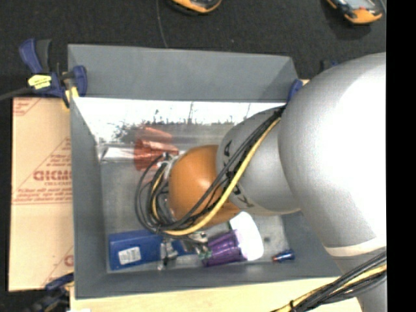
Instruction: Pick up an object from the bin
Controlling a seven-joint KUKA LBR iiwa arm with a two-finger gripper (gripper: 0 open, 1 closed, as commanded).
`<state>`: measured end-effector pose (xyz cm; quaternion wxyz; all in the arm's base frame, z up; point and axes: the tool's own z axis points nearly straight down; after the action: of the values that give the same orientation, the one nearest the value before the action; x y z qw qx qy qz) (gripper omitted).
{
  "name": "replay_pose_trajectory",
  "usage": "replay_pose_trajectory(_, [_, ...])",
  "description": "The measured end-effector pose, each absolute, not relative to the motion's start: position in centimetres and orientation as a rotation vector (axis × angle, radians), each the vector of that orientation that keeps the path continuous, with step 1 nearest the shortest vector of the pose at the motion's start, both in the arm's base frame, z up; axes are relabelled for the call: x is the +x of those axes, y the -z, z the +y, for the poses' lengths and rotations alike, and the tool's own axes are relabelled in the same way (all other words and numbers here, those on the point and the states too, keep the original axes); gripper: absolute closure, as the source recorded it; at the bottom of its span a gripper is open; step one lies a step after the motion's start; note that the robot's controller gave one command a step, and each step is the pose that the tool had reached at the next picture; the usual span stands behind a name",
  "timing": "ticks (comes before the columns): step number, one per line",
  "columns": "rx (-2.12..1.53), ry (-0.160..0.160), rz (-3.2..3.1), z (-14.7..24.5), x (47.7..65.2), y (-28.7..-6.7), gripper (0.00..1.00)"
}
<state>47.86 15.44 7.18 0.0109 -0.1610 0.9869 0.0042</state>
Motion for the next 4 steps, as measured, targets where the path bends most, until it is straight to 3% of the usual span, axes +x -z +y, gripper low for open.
replay_pose_trajectory(4, [-0.497, -0.013, 3.081, 15.45, 47.85, -7.17, 1.00])
